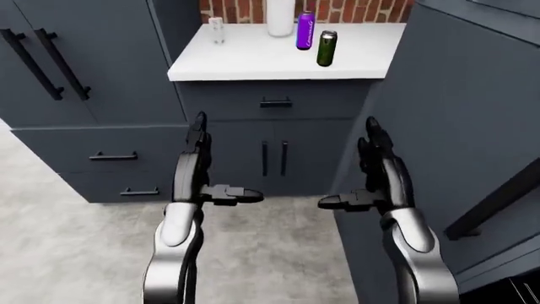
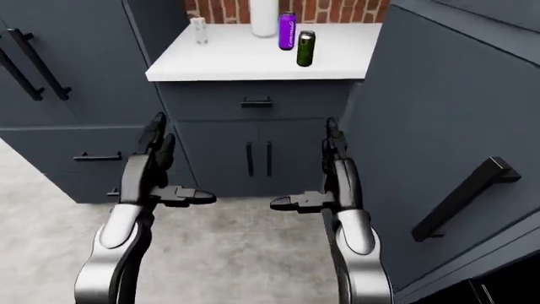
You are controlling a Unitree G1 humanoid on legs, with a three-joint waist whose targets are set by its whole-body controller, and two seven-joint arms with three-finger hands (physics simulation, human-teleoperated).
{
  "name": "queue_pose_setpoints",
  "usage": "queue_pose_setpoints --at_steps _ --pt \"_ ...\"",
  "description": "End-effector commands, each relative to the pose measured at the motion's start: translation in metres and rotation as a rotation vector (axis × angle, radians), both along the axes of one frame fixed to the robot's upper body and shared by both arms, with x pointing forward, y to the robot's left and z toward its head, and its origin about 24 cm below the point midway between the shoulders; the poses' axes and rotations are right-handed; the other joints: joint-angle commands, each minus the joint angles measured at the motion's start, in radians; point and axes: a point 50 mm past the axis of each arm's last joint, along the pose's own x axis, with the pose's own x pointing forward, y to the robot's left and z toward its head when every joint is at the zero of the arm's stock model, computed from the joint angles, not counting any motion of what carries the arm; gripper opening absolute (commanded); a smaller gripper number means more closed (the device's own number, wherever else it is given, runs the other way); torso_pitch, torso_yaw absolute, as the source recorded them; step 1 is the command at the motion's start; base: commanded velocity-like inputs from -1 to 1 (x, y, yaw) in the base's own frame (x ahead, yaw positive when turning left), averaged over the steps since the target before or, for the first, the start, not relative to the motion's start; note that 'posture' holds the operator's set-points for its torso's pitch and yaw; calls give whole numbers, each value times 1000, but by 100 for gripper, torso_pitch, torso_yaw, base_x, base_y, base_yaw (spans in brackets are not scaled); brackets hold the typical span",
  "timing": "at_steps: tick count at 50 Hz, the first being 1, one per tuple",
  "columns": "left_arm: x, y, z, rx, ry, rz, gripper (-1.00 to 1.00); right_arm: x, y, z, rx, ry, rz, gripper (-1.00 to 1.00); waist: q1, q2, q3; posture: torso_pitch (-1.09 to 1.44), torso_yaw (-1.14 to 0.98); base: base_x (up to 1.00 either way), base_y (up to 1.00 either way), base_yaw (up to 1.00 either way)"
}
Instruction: Move the drinks to the dining counter.
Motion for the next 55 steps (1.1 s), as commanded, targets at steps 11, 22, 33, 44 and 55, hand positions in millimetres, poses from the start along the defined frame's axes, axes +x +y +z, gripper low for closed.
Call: queue_pose_setpoints --at_steps 11,22,33,44,55 --pt "-5 1 27 -1 -72 0 100 -3 3 24 23 -61 20 100 -5 -23 36 0 0 44 0 0" --pt "-6 -1 36 7 -87 -7 100 -7 2 37 31 -86 26 100 -15 81 35 0 0 53 0 0" --pt "-6 -6 44 17 -101 -18 100 -15 0 49 36 -115 38 100 32 -20 12 0 0 54 0 0" --pt "-6 -9 41 14 -98 -21 100 -15 -4 44 49 -91 38 100 -3 -33 38 0 0 18 0 0" --pt "-5 -7 38 14 -97 -20 100 -16 -2 43 97 -91 58 100 8 39 -2 0 0 0 0 -55"
